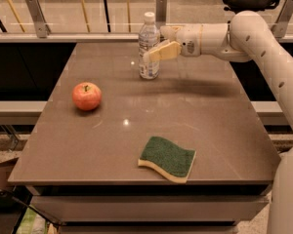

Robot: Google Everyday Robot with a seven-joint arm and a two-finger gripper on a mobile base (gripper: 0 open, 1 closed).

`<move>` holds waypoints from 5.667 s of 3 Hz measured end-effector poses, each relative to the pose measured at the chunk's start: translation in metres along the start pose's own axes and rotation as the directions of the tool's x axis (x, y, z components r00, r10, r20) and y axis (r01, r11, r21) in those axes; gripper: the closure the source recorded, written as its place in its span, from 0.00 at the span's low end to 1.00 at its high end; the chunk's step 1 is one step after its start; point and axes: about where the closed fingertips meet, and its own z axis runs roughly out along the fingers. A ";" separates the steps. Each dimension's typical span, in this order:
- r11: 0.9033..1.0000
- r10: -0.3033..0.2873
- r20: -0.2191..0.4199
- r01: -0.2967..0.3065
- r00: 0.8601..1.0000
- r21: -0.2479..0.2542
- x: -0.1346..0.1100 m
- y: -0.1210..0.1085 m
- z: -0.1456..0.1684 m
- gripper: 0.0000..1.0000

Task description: Knock blue plastic bottle over

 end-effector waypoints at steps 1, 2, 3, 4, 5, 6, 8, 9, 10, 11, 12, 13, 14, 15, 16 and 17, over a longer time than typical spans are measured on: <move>0.999 0.017 -0.005 -0.017 1.000 0.028 0.002 0.002 0.003 0.16; 1.000 0.019 -0.005 -0.019 1.000 0.025 0.003 0.002 0.007 0.41; 1.000 0.019 -0.005 -0.019 1.000 0.020 0.003 0.004 0.010 0.63; 1.000 0.019 -0.004 -0.019 1.000 0.015 0.003 0.005 0.013 0.87; 1.000 0.021 -0.028 -0.021 0.999 0.021 -0.002 0.006 0.008 1.00; 0.998 0.026 -0.095 -0.021 0.995 0.052 -0.012 0.005 -0.007 1.00; 0.990 0.059 -0.266 -0.022 0.962 0.140 -0.031 -0.001 -0.041 1.00; 0.984 0.090 -0.383 -0.022 0.919 0.179 -0.031 -0.004 -0.050 1.00; 0.980 0.131 -0.489 -0.038 0.862 0.195 -0.022 -0.004 -0.051 1.00; 0.978 0.160 -0.586 -0.046 0.794 0.205 -0.010 -0.001 -0.048 1.00; 0.975 0.181 -0.684 -0.039 0.706 0.218 0.004 0.001 -0.043 1.00; 0.972 0.197 -0.781 -0.011 0.593 0.237 0.018 0.001 -0.041 1.00; 0.969 0.203 -0.851 0.026 0.484 0.246 0.031 -0.001 -0.038 1.00; 0.969 0.201 -0.883 0.047 0.423 0.243 0.038 -0.004 -0.035 1.00; 0.970 0.196 -0.910 0.066 0.366 0.235 0.047 -0.006 -0.030 1.00; 0.973 0.181 -0.927 0.077 0.329 0.218 0.057 -0.008 -0.022 1.00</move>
Offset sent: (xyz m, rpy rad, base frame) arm -0.0010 0.0023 -0.0014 -0.0003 0.0104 -0.0254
